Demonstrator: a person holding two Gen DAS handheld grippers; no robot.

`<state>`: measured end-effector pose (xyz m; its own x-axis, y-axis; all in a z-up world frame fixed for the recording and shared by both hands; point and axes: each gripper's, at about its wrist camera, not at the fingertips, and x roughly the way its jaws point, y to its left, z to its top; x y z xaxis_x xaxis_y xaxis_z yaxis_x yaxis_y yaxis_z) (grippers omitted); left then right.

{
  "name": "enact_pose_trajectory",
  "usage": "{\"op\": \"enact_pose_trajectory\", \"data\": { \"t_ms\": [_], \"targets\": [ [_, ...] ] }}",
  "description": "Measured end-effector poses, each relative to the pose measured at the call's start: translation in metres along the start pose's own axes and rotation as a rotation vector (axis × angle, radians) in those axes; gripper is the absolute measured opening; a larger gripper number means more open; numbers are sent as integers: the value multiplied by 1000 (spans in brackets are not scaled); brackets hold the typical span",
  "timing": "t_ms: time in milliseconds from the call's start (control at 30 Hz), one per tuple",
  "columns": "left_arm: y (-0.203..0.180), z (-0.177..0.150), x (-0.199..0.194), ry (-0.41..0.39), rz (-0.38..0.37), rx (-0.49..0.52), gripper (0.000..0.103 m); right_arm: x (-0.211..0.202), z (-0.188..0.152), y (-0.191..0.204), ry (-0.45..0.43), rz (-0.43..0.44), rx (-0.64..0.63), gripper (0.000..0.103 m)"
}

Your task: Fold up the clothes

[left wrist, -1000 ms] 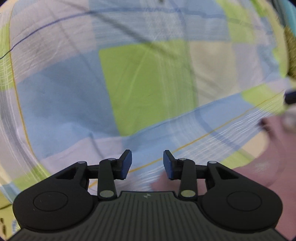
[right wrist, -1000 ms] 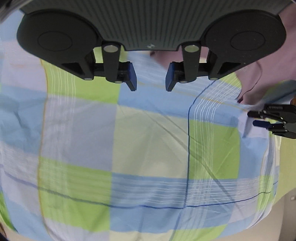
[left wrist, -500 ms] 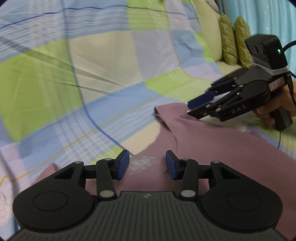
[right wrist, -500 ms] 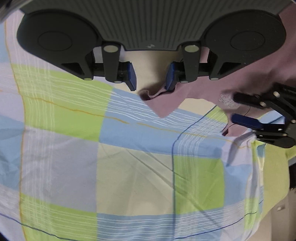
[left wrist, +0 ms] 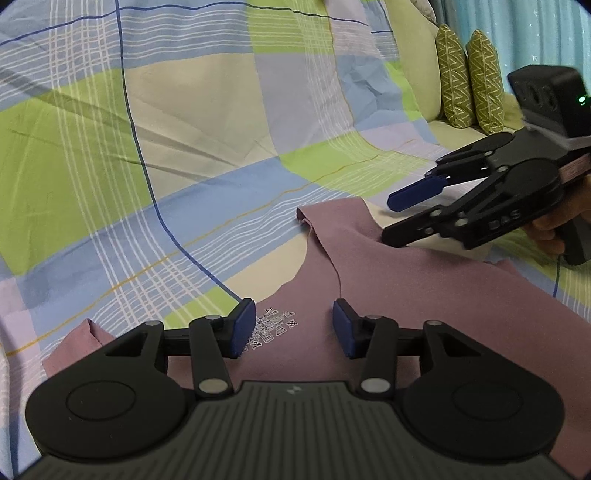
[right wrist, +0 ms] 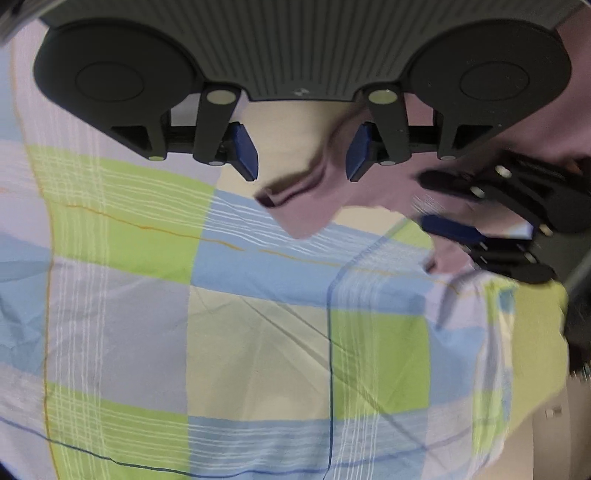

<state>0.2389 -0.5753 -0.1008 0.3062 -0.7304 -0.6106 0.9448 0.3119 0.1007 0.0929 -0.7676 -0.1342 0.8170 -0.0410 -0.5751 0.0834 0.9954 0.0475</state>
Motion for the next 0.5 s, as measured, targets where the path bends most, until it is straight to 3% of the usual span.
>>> {"op": "enact_pose_trajectory", "data": {
  "t_ms": [300,500],
  "targets": [
    [6,-4,2,-6,-9,-24,56,1,2,-23,-64,-65,76,48],
    [5,-4,3,-6,-3,-17,57,7,-1,-20,-21,-58,39,48]
  ]
}}
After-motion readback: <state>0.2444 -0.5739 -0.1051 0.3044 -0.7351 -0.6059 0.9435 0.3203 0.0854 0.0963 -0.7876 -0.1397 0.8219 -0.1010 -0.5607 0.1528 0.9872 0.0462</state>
